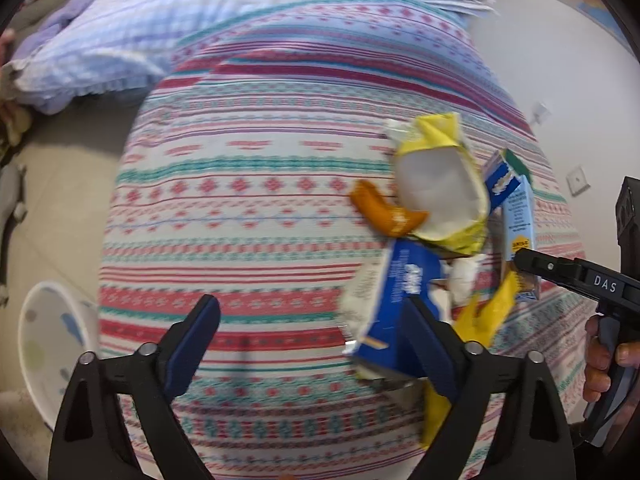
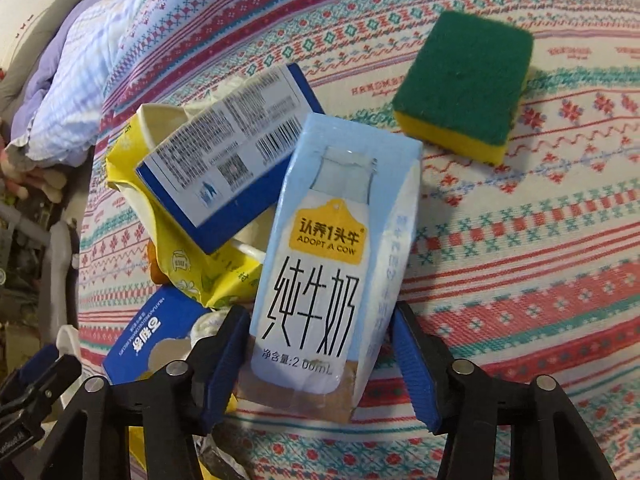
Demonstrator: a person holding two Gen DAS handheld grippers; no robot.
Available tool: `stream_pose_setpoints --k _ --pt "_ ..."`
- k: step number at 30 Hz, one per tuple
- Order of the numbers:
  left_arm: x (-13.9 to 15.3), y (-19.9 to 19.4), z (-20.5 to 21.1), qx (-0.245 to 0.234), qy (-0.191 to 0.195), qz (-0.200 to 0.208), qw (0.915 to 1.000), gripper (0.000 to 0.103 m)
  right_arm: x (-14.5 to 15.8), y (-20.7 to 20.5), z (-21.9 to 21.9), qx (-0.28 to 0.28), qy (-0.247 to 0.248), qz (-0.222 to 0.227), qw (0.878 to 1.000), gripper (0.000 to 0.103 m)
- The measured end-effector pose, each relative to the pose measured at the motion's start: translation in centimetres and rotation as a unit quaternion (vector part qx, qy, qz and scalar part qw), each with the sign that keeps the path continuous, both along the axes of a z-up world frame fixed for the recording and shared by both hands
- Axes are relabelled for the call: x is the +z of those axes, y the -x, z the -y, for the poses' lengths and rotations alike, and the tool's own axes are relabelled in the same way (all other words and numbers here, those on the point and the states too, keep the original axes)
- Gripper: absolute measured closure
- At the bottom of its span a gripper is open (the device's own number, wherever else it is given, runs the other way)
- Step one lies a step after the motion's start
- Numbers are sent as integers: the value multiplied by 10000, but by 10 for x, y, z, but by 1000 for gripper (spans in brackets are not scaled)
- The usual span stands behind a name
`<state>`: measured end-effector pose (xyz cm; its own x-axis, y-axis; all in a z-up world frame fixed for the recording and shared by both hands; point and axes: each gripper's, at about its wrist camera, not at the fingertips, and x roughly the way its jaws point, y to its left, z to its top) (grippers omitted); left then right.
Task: Collect trash
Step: 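Grasp the blue biscuit box with the left gripper while the right grasps the milk carton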
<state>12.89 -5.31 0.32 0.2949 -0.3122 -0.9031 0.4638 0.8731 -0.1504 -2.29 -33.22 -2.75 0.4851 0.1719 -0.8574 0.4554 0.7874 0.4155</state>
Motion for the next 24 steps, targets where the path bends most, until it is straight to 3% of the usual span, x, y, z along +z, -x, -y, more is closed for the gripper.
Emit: stream_pose_setpoints --k 5,12,17,24 --pt "-11 5 27 -436 84 -257 9987 25 10 18 9 -59 106 71 9999 43" --pt "-35 27 58 -1014 -385 -346 9935 36 14 34 17 -79 160 102 9998 43" --pt "-32 31 61 -980 -386 -113 9944 47 13 42 19 -53 200 68 9998 43" --pt "-11 33 48 -753 -87 223 9969 48 19 48 19 -31 350 120 9993 43"
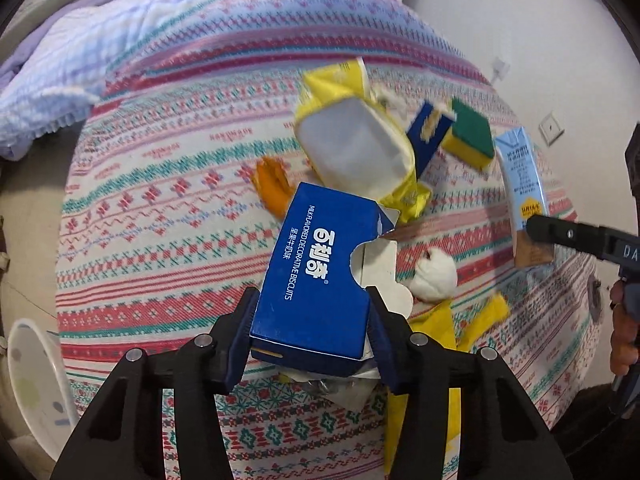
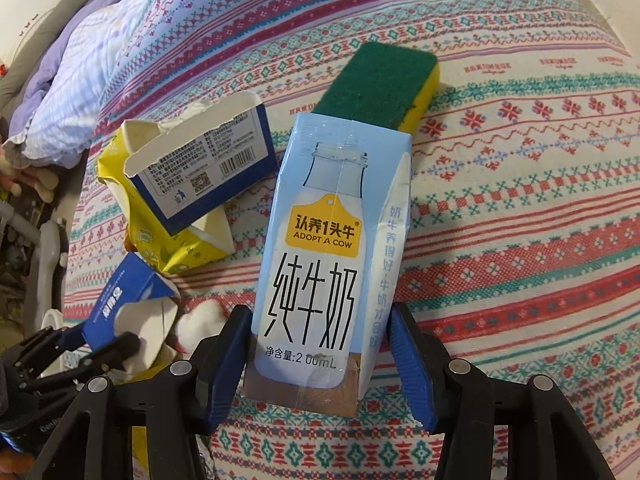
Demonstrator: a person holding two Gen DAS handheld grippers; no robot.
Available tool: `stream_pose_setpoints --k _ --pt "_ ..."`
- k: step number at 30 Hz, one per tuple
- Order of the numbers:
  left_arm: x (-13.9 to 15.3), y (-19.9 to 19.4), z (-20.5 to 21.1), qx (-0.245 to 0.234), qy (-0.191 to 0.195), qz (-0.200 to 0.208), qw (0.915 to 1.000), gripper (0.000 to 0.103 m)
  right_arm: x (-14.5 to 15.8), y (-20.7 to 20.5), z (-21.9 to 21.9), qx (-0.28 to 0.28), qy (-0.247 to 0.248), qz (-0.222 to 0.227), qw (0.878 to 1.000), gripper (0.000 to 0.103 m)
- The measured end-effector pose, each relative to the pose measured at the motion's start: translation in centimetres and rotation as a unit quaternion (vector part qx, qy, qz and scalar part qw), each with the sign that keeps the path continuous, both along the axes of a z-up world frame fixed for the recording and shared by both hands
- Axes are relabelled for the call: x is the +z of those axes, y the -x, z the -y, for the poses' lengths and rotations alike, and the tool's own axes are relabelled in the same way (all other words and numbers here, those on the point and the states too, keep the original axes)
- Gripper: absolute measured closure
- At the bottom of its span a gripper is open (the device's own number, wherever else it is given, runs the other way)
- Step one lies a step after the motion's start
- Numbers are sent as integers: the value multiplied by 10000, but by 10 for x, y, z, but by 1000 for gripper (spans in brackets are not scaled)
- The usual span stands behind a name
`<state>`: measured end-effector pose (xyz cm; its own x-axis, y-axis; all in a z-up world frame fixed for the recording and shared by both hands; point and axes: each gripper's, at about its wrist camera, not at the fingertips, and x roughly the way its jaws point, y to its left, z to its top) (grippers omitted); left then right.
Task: Collect trash
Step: 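Grasp the blue biscuit box with the left gripper while the right grasps the milk carton, then carry box and carton over the bin and release both into it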
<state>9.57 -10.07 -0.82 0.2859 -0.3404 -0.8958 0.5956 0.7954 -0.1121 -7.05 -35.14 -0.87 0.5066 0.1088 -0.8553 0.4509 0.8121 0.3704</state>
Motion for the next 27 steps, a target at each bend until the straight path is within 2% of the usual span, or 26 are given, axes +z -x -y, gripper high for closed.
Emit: stream_pose_setpoints --k 4,10,18,27 --pt "18 4 -10 81 210 375 9990 49 9 3 -3 6 80 130 9999 43" --pt "33 3 -27 323 451 617 9965 49 25 6 -9 61 145 361 9992 43" --pt "38 0 -50 608 479 654 9949 49 37 0 -22 123 137 537 9984 43" --pt "35 -19 -117 1412 434 501 9878 49 47 -28 -66 541 205 635 9963 43"
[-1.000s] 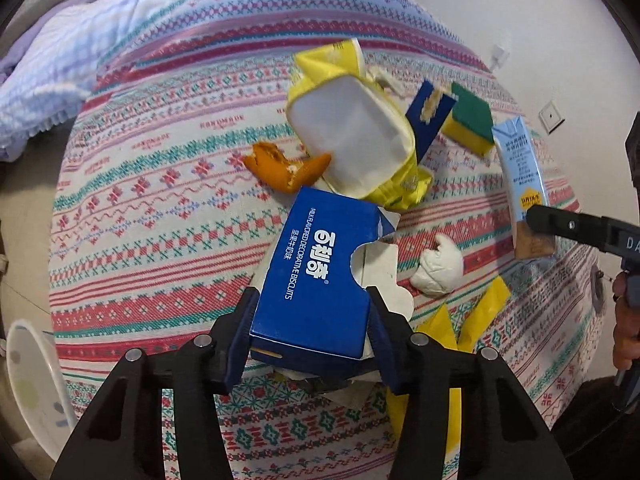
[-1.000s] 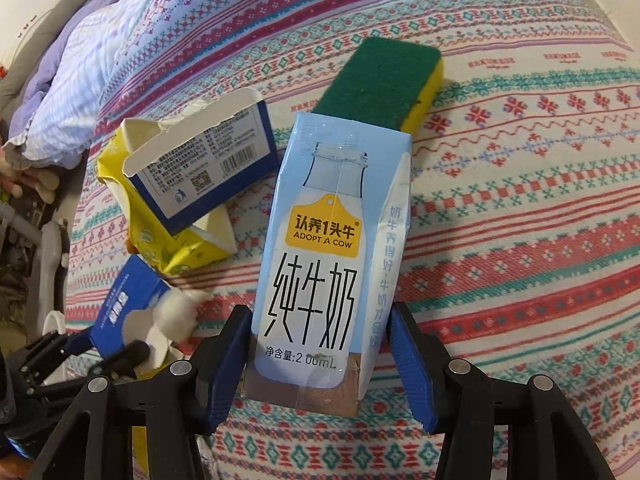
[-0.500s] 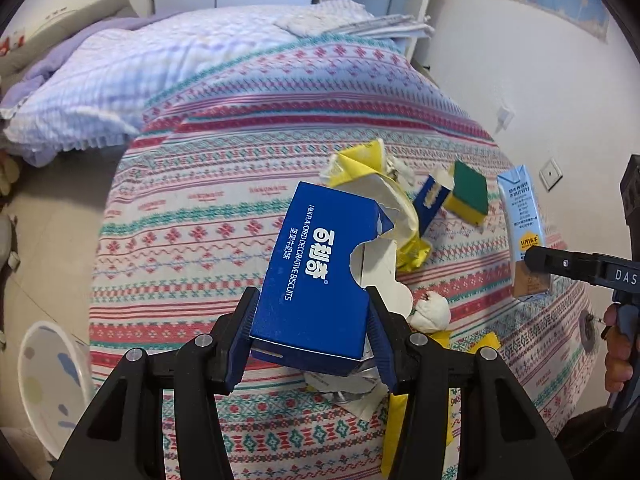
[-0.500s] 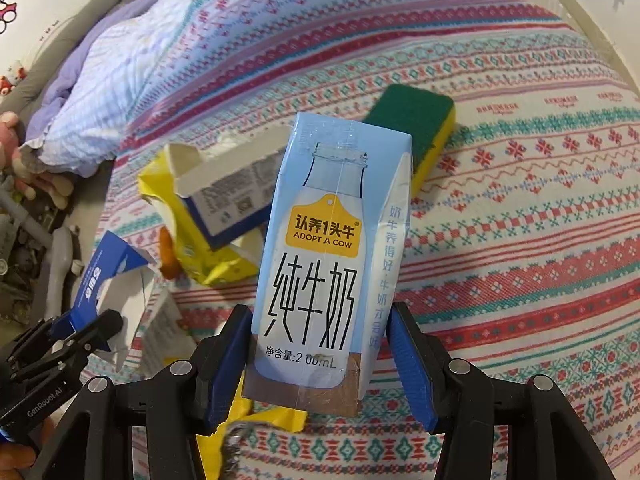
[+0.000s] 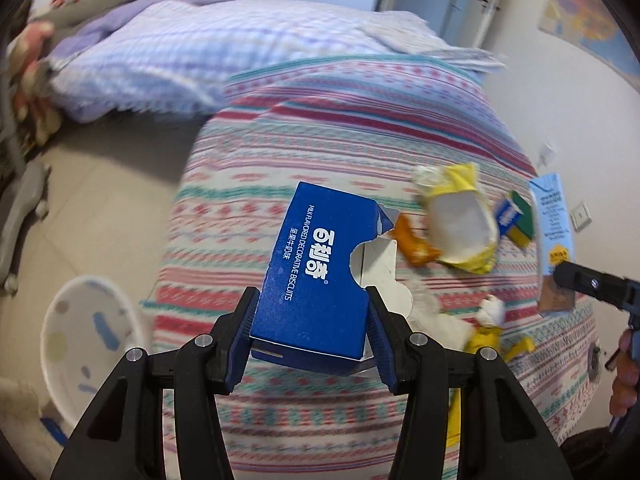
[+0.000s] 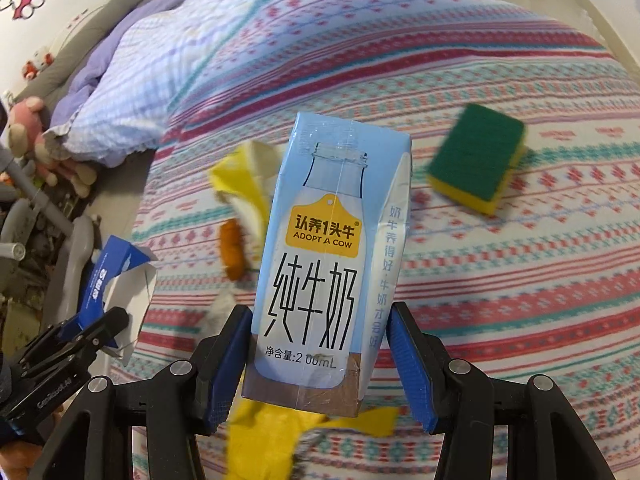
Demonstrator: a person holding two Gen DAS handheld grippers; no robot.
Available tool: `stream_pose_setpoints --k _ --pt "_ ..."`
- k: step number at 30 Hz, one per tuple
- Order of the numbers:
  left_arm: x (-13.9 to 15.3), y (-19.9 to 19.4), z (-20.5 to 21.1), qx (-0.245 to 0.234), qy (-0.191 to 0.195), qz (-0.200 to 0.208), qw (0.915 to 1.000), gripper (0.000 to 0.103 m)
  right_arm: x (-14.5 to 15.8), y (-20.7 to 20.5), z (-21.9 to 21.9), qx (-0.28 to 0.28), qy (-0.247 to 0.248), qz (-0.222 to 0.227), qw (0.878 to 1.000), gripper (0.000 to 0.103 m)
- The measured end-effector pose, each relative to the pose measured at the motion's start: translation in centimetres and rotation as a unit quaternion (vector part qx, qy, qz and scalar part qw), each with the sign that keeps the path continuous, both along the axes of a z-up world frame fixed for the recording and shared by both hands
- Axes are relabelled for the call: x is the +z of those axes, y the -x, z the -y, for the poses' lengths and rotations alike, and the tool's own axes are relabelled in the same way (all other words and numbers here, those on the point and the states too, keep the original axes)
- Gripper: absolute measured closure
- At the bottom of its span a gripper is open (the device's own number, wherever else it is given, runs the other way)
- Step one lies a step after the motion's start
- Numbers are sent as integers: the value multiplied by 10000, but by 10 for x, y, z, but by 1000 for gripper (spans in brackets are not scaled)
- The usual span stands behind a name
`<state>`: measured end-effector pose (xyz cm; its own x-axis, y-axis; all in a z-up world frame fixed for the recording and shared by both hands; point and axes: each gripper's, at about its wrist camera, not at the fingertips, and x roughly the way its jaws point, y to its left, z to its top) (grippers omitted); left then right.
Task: Collect trash
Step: 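Carry box and carton over the bin and release both into it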
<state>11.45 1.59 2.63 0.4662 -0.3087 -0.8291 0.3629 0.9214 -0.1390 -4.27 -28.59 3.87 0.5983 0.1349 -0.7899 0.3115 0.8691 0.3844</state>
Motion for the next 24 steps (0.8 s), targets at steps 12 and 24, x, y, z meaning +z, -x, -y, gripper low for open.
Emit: stream_pose_setpoints --k 12,24 --pt "-15 -7 -128 1199 -71 -289 9923 49 4 -48 -97 995 134 34 9949 43" --pt "-48 -14 -226 1913 141 -828 9779 48 -25 -86 -177 1642 51 -228 9862 43"
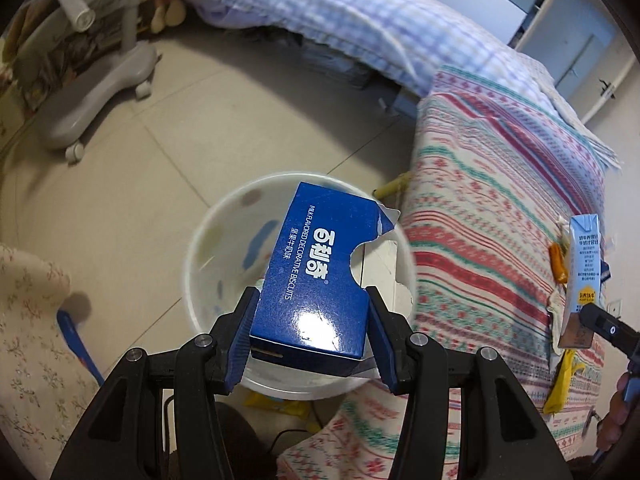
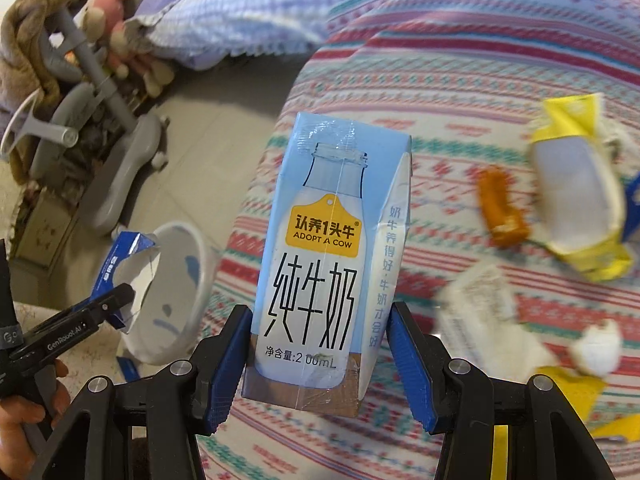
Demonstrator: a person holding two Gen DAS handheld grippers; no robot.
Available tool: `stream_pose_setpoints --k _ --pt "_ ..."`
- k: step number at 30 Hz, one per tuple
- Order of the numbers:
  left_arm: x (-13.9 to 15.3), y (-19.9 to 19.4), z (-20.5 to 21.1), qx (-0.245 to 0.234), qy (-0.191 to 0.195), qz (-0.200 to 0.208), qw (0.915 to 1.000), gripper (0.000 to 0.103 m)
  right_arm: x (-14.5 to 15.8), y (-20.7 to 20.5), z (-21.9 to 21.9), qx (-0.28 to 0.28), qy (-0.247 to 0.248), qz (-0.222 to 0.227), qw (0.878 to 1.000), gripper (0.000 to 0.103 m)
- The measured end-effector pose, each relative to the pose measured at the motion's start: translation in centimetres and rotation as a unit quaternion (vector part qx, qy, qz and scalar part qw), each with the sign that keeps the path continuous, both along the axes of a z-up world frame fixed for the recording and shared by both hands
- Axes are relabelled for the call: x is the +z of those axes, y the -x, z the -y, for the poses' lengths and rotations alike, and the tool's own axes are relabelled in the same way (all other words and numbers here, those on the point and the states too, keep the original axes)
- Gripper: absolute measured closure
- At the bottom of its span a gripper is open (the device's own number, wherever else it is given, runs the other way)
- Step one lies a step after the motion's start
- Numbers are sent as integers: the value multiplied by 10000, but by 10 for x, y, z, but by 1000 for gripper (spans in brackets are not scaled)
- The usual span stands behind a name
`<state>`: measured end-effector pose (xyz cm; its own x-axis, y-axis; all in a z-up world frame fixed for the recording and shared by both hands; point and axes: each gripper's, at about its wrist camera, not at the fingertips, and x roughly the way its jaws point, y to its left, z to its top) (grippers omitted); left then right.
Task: Collect trash
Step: 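Carry box and carton over the bin and release both into it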
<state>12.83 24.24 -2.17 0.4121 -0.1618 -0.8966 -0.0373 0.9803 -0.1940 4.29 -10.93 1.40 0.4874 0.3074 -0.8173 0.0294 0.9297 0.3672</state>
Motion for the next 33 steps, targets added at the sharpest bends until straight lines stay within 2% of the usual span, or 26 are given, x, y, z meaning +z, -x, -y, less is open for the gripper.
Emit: stream_pose_setpoints --k 6,9,10,11,15,18,23,29,33 --pt "-14 -11 -14 50 39 -123 9999 47 -13 -14 -31 214 -9 -115 9997 43" --pt "-16 -15 -15 -63 72 -234 9997 32 -20 -19 -44 304 23 -177 9994 43" --pt "-16 -14 -16 -60 31 -232 9997 19 -22 -21 -49 340 36 -197 9992 43" --pt "-15 -12 -18 -20 -56 -195 9998 15 -23 -21 -53 357 43 -208 9991 43" --pt "-9 -5 -31 79 -376 -142 9992 14 -26 -25 -66 484 74 -224 9985 43" --pt "-6 3 -44 220 -781 -209 9965 13 -26 -30 -78 574 78 -198 9981 43" --pt "-2 13 -67 444 -678 -229 9964 13 -30 -41 -106 771 75 -234 9967 43" --pt "-5 17 -78 514 -784 -277 9952 13 -35 -52 -138 1014 -16 -232 9946 43" --pt "-6 17 -85 643 -588 -332 9956 13 -42 -58 -158 1141 19 -243 9932 43"
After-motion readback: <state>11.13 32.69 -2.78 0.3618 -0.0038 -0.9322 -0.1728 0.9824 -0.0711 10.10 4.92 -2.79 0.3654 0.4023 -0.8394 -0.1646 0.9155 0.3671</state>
